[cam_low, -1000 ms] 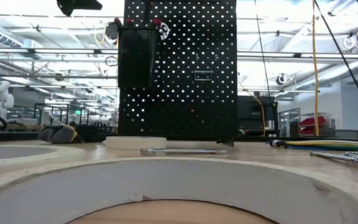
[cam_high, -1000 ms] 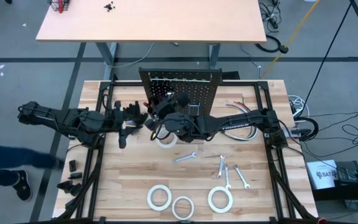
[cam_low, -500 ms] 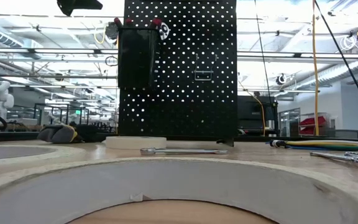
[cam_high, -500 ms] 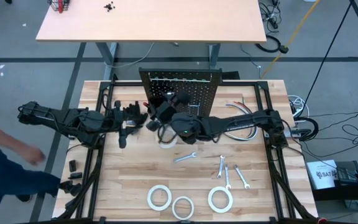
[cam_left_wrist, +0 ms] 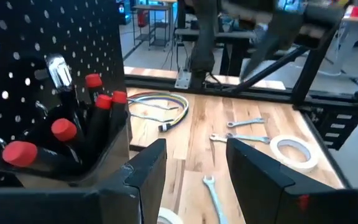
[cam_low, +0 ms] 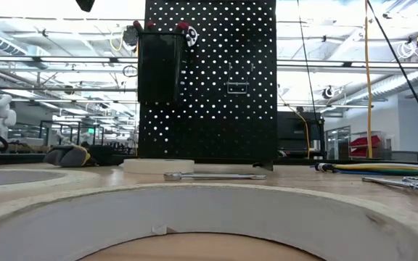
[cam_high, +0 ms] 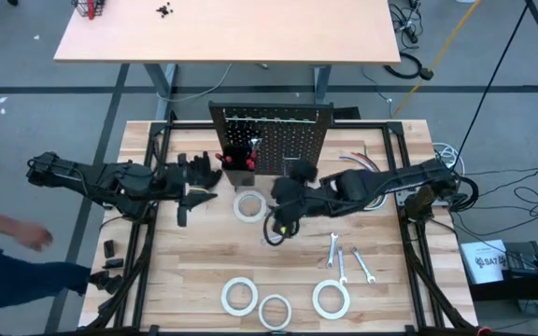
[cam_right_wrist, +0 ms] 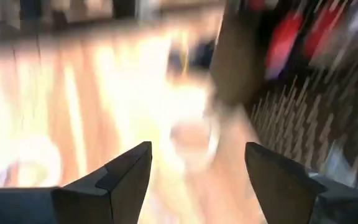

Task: Hang tools onto peg board
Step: Hang the silver wrench on the peg board

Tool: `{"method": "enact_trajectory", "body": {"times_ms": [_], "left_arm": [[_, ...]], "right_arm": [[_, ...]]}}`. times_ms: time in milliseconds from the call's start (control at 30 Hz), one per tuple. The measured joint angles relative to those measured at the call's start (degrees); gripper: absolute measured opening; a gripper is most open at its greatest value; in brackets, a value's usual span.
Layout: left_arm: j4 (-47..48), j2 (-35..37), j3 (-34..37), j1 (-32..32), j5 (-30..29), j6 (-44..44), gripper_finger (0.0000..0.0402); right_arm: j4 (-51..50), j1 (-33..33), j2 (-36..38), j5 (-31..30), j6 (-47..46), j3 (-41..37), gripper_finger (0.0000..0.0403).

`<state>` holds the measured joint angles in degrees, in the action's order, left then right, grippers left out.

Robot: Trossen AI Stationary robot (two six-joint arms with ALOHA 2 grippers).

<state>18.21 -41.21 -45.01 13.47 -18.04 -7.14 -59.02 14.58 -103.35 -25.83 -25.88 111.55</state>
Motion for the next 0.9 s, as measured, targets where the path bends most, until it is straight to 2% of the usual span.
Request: {"method": "enact_trajectory", "body": {"times_ms": [100,200,300,500,600,900], "left_arm": [[-0.03,-1.65,0.00,-0.04,0.00,0.02,0.0171],[0.10,-3.83,0.00,0.00,0.11,-0.04,0.0171],[0.09,-6.06,0.00,0.00,1.43,-1.24,0.0171],[-0.52,-10.14,-0.02,0.04,5.36,-4.69,0.0171],[-0.25,-12.38,-0.02,0.45,8.17,-5.99,0.0171],[-0.14,-17.35,-0.02,3.36,9.14,-7.62,0.0171]], "right_arm": [[-9.54,0.97,-0.09,8.15,-6.19,-2.63,0.0251],[-13.00,2.20,0.00,12.20,-11.77,-7.52,0.0251],[-11.12,2.95,-0.15,16.84,-15.66,-13.22,0.0251],[3.25,4.21,-0.15,27.41,-18.51,-24.30,0.0251],[8.97,4.85,-0.15,28.74,-18.70,-28.06,0.0251],[8.91,8.27,0.09,28.51,-13.48,-29.23,0.0251]]}}
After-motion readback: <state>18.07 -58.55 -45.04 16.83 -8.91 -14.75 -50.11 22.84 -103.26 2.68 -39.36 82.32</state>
